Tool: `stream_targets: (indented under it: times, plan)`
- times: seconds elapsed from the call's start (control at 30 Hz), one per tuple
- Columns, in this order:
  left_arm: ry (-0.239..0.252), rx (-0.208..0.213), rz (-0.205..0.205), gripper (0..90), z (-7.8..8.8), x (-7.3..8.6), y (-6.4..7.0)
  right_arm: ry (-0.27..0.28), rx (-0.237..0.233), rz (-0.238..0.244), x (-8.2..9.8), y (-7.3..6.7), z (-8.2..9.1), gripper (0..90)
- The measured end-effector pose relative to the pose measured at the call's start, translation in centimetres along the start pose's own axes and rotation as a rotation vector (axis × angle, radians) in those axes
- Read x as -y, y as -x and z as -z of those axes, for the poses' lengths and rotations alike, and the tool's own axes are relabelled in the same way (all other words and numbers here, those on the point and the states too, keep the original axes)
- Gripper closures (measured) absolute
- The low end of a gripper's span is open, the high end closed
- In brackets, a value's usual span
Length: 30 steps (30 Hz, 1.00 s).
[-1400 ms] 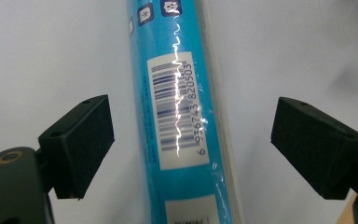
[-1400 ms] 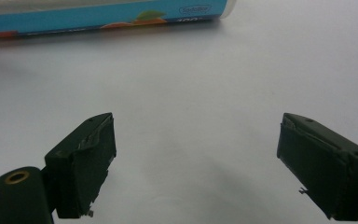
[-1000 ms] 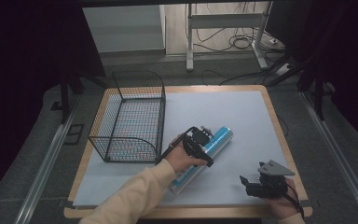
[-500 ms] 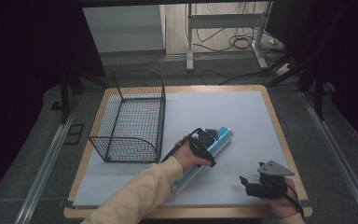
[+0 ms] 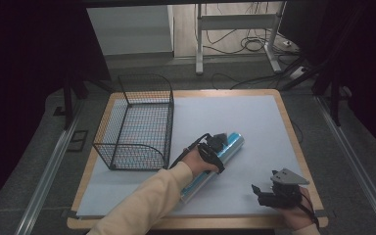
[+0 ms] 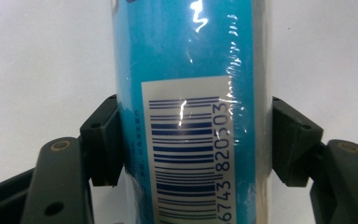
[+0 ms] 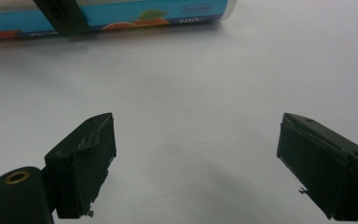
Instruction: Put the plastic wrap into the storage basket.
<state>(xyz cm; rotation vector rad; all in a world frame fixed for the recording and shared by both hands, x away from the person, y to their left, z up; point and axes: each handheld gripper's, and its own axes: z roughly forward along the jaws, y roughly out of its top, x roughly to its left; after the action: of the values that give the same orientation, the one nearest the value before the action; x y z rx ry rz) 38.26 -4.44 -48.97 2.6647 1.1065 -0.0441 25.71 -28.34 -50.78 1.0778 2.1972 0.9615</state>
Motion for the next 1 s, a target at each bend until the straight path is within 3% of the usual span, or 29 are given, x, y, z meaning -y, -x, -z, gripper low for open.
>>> stream_targets:
  times: [0.3, 0.7, 1.0]
  plan:
    - [0.003, 0.008, 0.006, 31.3, 0.6, 0.4, -1.0, 0.002, 0.006, -0.004, 0.0, 0.1, 0.1, 11.9]
    - [0.015, -0.008, -0.028, 31.4, 3.8, 0.2, -1.7, 0.003, 0.01, -0.003, 0.0, 0.1, 0.1, 11.9]
    - [0.021, -0.008, -0.039, 31.4, 4.9, 0.0, -1.8, 0.002, 0.011, -0.006, 0.0, 0.1, 0.1, 11.9]
